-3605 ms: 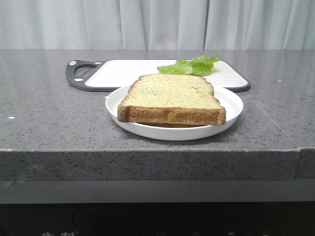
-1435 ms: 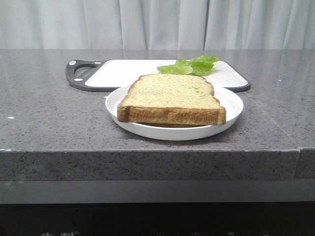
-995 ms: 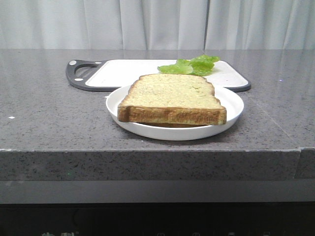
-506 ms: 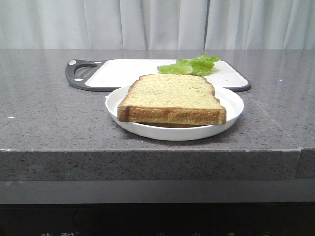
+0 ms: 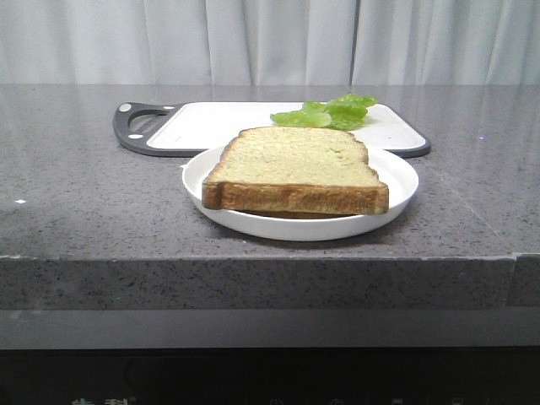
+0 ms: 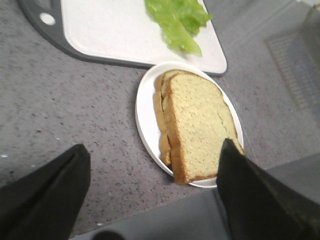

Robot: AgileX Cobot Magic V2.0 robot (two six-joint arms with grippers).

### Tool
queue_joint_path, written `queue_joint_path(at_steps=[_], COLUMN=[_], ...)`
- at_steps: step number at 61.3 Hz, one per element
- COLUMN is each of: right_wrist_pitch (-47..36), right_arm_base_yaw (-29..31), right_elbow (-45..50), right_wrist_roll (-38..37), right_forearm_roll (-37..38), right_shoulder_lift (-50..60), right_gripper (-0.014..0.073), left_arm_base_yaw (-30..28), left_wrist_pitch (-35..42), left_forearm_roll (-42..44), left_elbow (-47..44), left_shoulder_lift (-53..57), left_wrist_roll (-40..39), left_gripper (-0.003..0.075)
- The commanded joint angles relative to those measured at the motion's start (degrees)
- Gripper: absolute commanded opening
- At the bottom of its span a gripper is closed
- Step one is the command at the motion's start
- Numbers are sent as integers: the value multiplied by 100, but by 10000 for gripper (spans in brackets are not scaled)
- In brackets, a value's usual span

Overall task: Left arm grabs bread, right arm adds lettuce
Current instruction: 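Lower the left gripper onto the top bread slice on the plate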

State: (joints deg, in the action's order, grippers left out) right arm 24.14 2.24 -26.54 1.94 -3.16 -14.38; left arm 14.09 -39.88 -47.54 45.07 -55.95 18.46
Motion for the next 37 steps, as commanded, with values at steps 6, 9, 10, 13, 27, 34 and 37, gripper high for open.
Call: queue_joint_path(at_steps=[6,9,10,13,27,34,37], right_wrist_pitch=[-418,-418,-418,-412,-406,-406,-406], right_arm_base_yaw=[43,43,43,43,43,43,43], right_elbow=[-174,-174,-174,-174,-174,-174,-174], right_wrist_roll=[1,1,1,1,1,1,1], right_forearm_roll=[52,52,52,52,52,52,52], right_shoulder_lift=[-102,-102,-102,-102,-102,-102,-102], right_gripper=[538,538,538,538,538,538,538], left_arm_base_yaw=[701,861,921,1045,1264,1288,1288], left_wrist_pitch=[287,262,251,215,72,32,8], left_forearm_roll=[-339,-339,-339,-339,-316,-316,-316], left_elbow=[666,874,925,1132,1828,2039,2095], left_shoulder_lift=[-1019,-1326,-1454,-1737,-2632,-2899,-2983], left_wrist_roll=[196,220,221,317,359,359,359], left_gripper=[482,482,482,482,479,440,417])
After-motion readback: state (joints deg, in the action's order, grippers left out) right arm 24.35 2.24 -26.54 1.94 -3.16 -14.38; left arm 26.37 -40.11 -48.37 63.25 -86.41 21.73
